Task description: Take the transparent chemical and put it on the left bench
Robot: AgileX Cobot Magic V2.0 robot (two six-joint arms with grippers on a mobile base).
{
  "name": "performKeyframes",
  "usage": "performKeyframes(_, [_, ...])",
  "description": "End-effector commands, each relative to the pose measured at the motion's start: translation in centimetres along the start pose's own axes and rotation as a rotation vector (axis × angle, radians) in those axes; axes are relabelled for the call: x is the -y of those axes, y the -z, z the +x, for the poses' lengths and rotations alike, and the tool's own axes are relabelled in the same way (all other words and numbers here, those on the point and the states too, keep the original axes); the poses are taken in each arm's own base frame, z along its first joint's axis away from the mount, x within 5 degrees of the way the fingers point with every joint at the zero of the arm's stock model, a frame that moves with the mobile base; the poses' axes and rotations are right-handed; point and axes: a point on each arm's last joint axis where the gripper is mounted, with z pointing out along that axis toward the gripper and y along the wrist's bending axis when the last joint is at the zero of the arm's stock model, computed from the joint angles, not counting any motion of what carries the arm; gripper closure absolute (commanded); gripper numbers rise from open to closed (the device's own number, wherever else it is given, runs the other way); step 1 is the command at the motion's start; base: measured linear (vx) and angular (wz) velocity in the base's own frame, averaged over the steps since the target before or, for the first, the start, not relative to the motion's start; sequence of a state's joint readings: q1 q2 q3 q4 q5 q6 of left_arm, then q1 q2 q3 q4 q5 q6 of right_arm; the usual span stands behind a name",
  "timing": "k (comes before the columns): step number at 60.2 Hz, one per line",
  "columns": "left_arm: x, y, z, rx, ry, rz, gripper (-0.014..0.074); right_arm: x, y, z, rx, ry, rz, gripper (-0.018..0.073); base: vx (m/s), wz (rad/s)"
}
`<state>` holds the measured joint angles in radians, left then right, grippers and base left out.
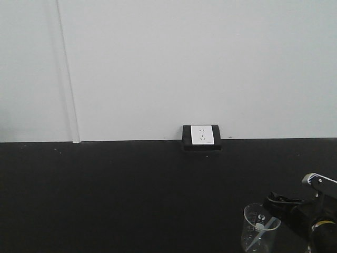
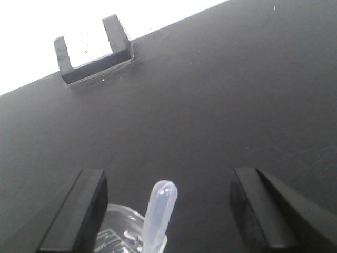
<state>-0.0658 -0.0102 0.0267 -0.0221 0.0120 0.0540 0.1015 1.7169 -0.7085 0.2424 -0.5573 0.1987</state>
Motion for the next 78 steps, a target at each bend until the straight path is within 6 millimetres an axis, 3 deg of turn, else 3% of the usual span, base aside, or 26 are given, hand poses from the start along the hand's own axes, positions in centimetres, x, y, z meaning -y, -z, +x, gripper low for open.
performKeyframes(1, [0.0,0.1,-0.3,0.081,0.009,-0.002,0.06,-0.7,0.0,-2.3,0.128,-0.019,-0.037,0.0038,0.0,0.0])
performKeyframes(10, [0.0,0.1,-0.3,0.081,0.009,-0.002,0.06,-0.7,-0.1,-2.2,0.124,-0.016,-0.035,0.0135,0.0,0.0])
performKeyframes(19, [0.0,0.1,-0.3,0.081,0.009,-0.002,0.06,-0.8,-0.1,-2.4,0.147,-0.014,-0.042,0.0304,0.0,0.0])
performKeyframes(34, [0.0,0.1,-0.3,0.081,0.009,-0.002,0.06,-2.1,1.9,-5.0,0.261,0.138,-0.121,0.0573,0.0,0.0])
performKeyframes(47, [0.0,0.1,-0.3,0.081,0.009,-0.002,0.06,-3.9,6.9,-8.6,0.311,0.293,-0.2,0.0566,0.0,0.0])
performKeyframes(56, [0.0,0.1,-0.3,0.081,0.009,-0.002,0.06,-4.5,12.4,-10.5,0.324,0.463,-0.236,0.0567,0.0,0.0])
performKeyframes(64, [0.0,0.1,-0.3,0.081,0.009,-0.002,0.06,-3.9,17.5,-10.1,0.404,0.523,-0.26,0.0567,0.0,0.0])
performKeyframes(70, [0.0,0.1,-0.3,0.081,0.009,-0.002,0.06,-2.6,20.9,-8.2,0.451,0.508,-0.269,0.0567,0.0,0.0])
performKeyframes(78, [0.0,0.1,-0.3,0.081,0.009,-0.002,0.06,-1.1,23.3,-5.8,0.459,0.505,-0.258,0.0567,0.0,0.0])
